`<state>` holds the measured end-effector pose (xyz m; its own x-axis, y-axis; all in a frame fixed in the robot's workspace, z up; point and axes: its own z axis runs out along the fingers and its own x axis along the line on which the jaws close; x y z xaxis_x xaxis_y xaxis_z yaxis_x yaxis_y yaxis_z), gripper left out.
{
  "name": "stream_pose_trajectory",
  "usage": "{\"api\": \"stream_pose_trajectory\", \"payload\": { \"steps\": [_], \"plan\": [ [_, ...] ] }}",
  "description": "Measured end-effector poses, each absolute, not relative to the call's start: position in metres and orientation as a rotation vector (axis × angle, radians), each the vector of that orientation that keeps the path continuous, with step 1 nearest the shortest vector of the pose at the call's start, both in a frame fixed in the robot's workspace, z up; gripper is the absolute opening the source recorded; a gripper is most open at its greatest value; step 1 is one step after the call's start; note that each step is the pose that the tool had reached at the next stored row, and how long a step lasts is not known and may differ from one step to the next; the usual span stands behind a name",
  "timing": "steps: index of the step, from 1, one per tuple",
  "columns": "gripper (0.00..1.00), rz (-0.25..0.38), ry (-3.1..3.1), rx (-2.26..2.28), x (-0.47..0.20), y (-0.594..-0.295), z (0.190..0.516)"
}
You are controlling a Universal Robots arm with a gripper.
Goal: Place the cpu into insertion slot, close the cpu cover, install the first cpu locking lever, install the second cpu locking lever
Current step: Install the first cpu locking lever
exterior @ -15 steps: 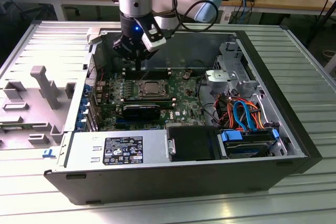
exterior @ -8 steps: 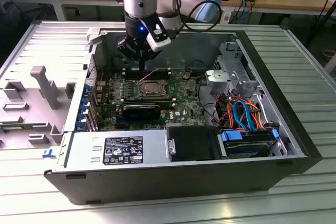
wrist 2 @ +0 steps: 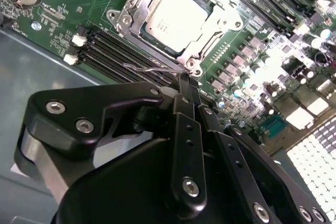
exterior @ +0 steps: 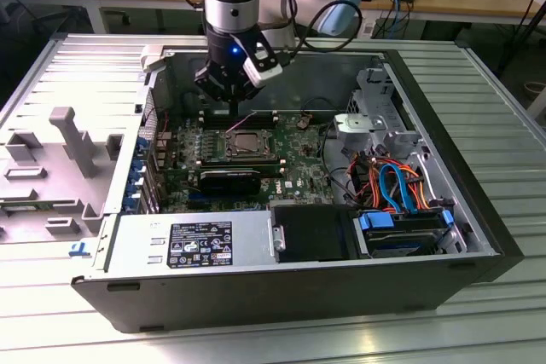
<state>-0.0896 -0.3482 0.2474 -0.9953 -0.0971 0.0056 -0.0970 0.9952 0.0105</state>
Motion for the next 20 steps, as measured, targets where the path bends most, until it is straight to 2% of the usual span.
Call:
{"api": "stream_pose_trajectory", "payload": {
  "steps": [20],
  "plan": [
    [0.11,-0.024,-3.132,0.152,-0.093,-0.338,0.223]
  ]
}}
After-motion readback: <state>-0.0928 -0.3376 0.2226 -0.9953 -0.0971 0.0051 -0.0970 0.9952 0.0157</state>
